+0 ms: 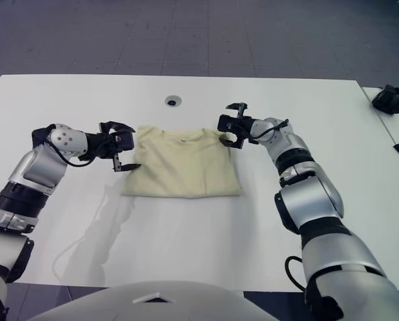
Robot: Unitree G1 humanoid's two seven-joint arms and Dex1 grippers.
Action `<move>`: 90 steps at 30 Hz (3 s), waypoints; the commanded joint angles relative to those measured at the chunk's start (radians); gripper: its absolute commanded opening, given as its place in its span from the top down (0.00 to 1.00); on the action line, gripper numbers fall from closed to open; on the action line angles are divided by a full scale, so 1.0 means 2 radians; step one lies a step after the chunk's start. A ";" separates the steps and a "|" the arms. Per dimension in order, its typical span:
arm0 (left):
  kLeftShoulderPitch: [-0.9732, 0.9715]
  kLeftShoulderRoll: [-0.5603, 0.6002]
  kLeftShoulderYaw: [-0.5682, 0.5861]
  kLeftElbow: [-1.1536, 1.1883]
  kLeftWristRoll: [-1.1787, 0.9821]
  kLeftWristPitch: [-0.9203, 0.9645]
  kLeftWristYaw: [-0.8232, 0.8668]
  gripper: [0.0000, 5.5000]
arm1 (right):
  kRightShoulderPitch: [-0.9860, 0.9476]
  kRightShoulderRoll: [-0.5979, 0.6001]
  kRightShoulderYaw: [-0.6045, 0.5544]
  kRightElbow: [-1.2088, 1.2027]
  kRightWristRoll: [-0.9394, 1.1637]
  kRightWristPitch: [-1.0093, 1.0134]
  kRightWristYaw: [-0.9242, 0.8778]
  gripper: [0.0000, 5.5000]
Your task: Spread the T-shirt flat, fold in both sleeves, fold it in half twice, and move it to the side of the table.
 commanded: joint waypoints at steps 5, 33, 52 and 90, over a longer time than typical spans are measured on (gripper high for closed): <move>-0.121 -0.059 -0.036 0.184 0.054 -0.099 0.052 0.02 | 0.186 -0.154 0.025 -0.350 0.056 0.035 0.266 0.02; 0.007 -0.001 0.029 0.045 0.007 -0.075 0.031 0.02 | 0.327 -0.193 -0.051 -0.645 0.132 0.242 0.247 0.02; -0.192 -0.132 -0.039 0.375 0.077 -0.232 0.126 0.02 | 0.361 -0.179 -0.054 -0.778 0.153 0.304 0.254 0.02; 0.490 0.097 0.125 -0.473 0.030 0.009 -0.002 0.02 | 0.761 -0.234 -0.171 -0.987 0.044 0.272 0.194 0.02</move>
